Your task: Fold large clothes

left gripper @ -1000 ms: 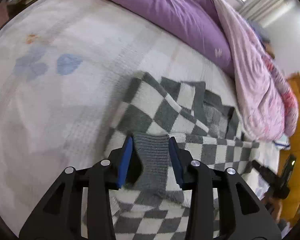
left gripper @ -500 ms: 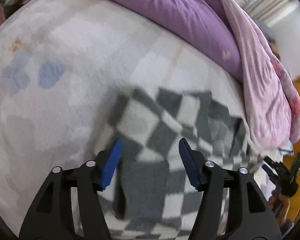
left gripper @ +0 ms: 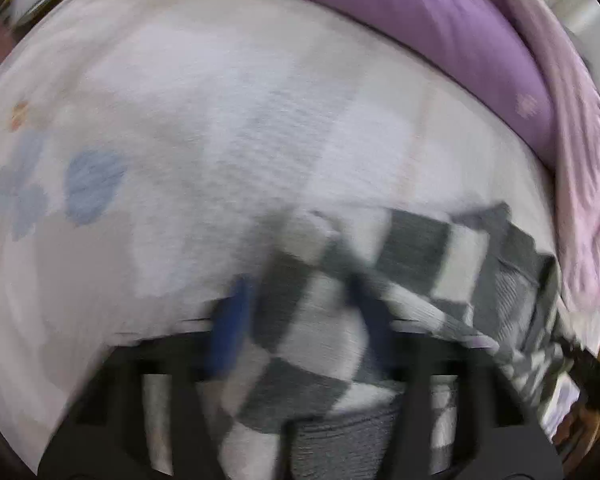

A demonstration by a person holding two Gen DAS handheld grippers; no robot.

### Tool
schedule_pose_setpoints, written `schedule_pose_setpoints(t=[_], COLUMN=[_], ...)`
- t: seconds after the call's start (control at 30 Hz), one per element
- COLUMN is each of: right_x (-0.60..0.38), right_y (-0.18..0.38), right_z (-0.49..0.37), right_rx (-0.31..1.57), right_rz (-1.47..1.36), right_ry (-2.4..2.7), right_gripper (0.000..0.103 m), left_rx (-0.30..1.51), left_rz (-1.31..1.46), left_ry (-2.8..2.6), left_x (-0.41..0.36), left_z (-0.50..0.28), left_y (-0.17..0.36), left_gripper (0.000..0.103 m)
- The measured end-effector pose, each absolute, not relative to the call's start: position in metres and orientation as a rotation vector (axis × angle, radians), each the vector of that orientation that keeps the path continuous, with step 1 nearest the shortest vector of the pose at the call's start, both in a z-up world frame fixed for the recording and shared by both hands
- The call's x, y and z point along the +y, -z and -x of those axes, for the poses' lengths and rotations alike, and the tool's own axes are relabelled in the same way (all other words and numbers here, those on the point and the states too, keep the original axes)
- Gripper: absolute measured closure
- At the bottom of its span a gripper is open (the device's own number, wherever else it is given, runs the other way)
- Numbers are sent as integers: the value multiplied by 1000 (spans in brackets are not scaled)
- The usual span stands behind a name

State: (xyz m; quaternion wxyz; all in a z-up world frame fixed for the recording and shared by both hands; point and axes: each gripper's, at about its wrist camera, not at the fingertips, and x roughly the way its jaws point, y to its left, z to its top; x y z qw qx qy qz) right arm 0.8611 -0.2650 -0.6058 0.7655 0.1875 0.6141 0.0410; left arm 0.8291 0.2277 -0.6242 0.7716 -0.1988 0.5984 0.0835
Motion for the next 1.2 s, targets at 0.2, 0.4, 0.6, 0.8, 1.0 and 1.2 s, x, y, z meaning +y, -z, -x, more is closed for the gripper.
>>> schedule_pose_setpoints(t=[0.2,0.4,0.6,0.8,1.0,1.2], right_x=[-272,-286,-304,-327,-319,-315], right_y=[564,510,471,476,520,532], right_z=[-816,-745,-671,-587,-531,-506], right_rx=[1205,1115,1087,1152,1344,1393], right_rz=[-415,-460,-452,-496,-490,-484], right_ry=[-142,-183,-215,-230,-233,-171], right_gripper=[83,85,85,85,83,76], left_rx=[1161,1055,1036,1118,1234,1239], left_rz=[399,463,508,545,661,872], left_ry=[-127,-61,-79,-187,-309,-312], left_x=[225,226,215,213,210,202], left_z=[-792,-723,-637,-543,-457,-413], left_y=[574,507,470,480,528,547], left_gripper=[86,86,87,103,103,98])
